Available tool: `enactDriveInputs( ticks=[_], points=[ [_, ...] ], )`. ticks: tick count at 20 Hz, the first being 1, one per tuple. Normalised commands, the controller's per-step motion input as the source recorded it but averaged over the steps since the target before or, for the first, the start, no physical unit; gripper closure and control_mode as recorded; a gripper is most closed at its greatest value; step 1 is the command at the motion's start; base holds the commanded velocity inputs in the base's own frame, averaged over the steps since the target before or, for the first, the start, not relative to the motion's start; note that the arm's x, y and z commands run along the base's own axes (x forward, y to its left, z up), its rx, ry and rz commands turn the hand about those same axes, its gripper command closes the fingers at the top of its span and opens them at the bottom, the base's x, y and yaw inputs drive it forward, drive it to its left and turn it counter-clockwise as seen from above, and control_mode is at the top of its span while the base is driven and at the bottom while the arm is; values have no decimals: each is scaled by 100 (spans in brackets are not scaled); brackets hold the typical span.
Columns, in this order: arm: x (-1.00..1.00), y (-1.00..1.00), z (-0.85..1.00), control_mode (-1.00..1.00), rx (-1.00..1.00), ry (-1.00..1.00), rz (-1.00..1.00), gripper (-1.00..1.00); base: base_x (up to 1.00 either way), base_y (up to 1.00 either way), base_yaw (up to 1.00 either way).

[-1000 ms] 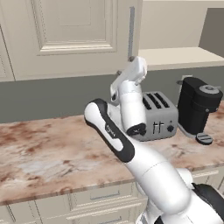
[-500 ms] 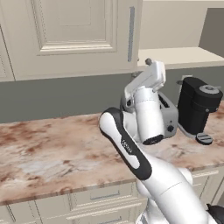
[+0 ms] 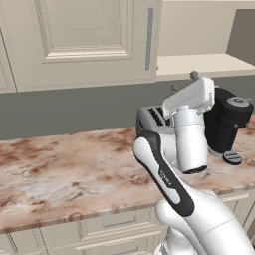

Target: Pick up the bar soap and dish brush from the sink, and place them back in the cabinet, and close the cabinet doors.

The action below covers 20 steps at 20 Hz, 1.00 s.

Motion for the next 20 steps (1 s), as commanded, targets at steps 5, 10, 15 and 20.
enactDriveInputs(
  ticks=[5,10,15,20],
  points=[
    [-37,-55,0,-100,-1,-7,-3,-100,0,0,0],
    [-48,-59,0,-100,0,-5,0,-100,0,0,0],
    [-44,-52,0,-100,0,-2,0,-100,0,0,0],
    [-45,-56,0,-100,0,0,0,-100,0,0,0]
  ],
)
